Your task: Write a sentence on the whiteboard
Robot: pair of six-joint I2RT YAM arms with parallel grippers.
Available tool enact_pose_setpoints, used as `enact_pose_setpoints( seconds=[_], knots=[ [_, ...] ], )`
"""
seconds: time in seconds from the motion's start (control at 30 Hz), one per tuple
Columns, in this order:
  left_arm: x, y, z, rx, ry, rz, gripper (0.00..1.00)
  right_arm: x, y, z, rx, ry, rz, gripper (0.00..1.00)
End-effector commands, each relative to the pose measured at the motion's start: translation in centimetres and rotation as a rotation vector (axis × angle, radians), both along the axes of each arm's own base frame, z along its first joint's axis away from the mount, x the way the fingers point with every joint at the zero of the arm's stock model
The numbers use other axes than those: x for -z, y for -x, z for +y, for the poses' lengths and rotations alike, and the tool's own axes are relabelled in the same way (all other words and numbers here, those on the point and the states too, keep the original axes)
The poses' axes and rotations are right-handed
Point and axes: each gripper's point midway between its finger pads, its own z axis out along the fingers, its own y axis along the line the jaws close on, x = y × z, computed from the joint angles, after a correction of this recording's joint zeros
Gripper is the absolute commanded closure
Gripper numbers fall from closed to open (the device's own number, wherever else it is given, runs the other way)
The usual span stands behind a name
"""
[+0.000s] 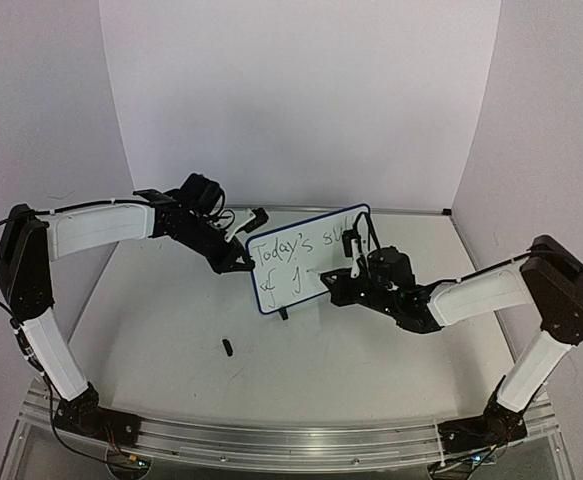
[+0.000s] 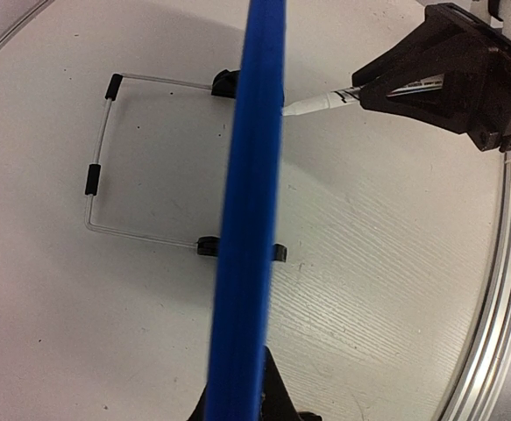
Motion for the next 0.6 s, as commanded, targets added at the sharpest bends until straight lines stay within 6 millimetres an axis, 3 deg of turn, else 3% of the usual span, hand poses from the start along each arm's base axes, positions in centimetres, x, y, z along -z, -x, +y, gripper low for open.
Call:
enact_pose_setpoints(
  seconds=[0.0,0.3,0.57],
  knots=[
    [4.3,0.3,1.8,-0.012,-0.16,0.038,1.0,-2.4,-1.3,0.6,0.018,-0.051,-0.056,1.0],
    [4.3,0.3,1.8,-0.013,-0.16,0.038,1.0,-2.7,-1.2,1.7,-0.03,-0.061,-0.061,1.0],
    [4.3,0.3,1.8,-0.012,-0.16,0.037,1.0,-0.5,-1.0,1.5,-0.021,-0.033,-0.008,1.0]
  ],
)
